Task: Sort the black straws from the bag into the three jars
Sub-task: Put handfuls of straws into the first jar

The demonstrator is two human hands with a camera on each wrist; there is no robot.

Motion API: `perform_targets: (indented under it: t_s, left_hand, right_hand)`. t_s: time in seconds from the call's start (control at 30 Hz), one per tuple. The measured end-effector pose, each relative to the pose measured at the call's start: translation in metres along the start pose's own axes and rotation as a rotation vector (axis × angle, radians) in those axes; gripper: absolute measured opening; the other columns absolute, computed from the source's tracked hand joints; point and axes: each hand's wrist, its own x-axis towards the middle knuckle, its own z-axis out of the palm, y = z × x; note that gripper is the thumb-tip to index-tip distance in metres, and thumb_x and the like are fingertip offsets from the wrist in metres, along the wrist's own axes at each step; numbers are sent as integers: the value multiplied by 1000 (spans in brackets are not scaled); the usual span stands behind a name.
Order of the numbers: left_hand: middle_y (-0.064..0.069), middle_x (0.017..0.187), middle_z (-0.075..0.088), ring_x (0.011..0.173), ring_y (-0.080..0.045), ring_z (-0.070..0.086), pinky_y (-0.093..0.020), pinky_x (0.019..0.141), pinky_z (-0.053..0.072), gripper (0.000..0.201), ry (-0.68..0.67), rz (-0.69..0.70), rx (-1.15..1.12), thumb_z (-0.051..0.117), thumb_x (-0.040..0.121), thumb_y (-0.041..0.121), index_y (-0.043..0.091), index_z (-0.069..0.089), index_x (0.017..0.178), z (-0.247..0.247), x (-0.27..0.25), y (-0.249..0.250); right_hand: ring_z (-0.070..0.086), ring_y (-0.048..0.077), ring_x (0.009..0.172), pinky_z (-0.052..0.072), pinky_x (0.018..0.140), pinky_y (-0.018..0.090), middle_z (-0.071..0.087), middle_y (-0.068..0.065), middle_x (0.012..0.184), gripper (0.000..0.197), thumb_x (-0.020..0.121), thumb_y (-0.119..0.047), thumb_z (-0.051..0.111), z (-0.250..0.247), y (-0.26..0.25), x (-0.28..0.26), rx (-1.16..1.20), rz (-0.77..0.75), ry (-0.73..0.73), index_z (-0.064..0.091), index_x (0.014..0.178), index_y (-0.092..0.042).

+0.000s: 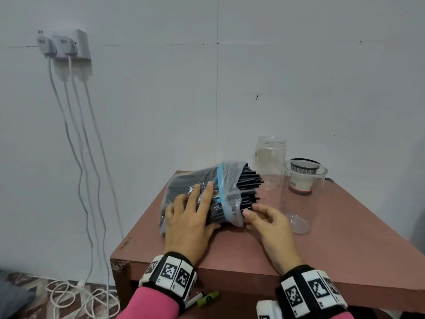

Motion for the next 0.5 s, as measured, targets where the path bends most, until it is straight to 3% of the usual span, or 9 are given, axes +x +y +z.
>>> perform_targets:
  t_s: [0.07,0.17,0.23,0.3,0.4,0.5]
  left_hand:
    - [-2,132,59,115,-25,42,-51,97,34,102,30,2,7,82,58,56,29,37,145,-2,-1,0]
    - [-6,137,54,133,-34,37,-65,105,18,112,-26,11,-7,80,57,61,38,21,149,-2,-2,-1]
    - [-13,149,39,140,-39,28,-69,102,23,125,-96,-2,-71,81,57,59,48,-3,149,-2,-2,0]
    - [-20,155,25,141,-43,25,-69,100,30,131,-108,29,-107,85,59,49,52,-15,144,-1,-3,0]
    - [-25,154,23,134,-49,36,-67,94,37,131,-61,119,-74,90,60,25,52,-4,147,-1,-2,0]
    - [-20,155,24,133,-47,38,-63,91,41,111,-69,163,-28,79,75,13,57,5,145,5,-1,1]
  right_hand:
    - [69,20,82,57,73,28,71,14,95,21,83,-15,72,1,-3,2,52,1,6,67,101,-8]
    - [69,20,82,57,72,28,71,14,95,19,84,-14,71,12,-10,4,120,-46,30,67,100,-5]
    - [68,20,79,55,70,30,71,12,92,16,83,-15,73,21,-19,6,101,-110,38,69,97,-9]
    - [66,14,75,53,65,25,71,9,87,13,83,-15,74,27,-27,8,64,-182,60,70,95,-12]
    - [64,15,75,53,65,26,70,9,85,11,82,-14,74,28,-27,12,78,-193,119,71,92,-12]
    - [64,17,83,54,68,25,70,6,88,8,85,-12,70,23,-17,13,157,-125,148,70,93,-13]
